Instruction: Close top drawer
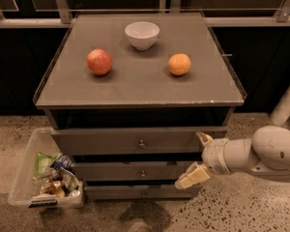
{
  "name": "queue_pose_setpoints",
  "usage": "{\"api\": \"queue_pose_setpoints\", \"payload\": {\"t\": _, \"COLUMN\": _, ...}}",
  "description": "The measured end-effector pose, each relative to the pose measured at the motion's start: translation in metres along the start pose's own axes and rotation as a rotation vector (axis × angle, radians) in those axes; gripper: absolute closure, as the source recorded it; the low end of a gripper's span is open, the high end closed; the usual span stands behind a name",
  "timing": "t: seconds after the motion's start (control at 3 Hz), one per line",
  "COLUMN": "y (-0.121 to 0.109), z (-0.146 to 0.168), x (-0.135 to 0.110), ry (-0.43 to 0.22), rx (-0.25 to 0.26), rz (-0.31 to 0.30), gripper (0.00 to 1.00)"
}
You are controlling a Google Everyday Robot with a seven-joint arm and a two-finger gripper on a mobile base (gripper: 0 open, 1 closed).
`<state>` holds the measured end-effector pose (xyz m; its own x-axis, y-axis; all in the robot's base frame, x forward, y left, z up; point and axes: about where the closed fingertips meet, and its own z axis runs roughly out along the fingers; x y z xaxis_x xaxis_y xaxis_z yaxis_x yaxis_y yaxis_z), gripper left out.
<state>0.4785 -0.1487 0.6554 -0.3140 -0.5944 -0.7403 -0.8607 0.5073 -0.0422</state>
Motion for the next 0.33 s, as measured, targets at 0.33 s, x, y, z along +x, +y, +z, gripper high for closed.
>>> {"api": "queue_pose_setpoints", "payload": {"t": 0.33, "y": 0.0, "z": 0.0, "x": 0.0, "ry": 0.0, "rx": 0.0, "rz": 0.0, "gripper": 0.0}}
